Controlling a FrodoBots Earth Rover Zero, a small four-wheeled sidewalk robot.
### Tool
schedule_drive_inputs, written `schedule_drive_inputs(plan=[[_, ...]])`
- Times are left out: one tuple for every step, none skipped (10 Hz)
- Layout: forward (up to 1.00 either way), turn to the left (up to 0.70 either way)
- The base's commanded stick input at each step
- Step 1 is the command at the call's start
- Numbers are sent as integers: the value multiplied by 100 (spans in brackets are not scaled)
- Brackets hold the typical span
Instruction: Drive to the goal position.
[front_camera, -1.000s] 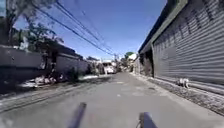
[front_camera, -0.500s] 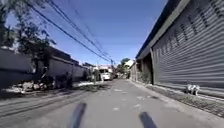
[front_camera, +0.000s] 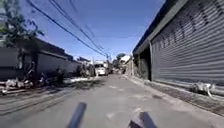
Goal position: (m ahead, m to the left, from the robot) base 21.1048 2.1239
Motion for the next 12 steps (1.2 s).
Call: schedule_drive_inputs(plan=[[100,0],[100,0],[100,0],[100,0],[100,0],[100,0],[100,0],[100,0],[100,0],[100,4],[100,11],[100,20]])
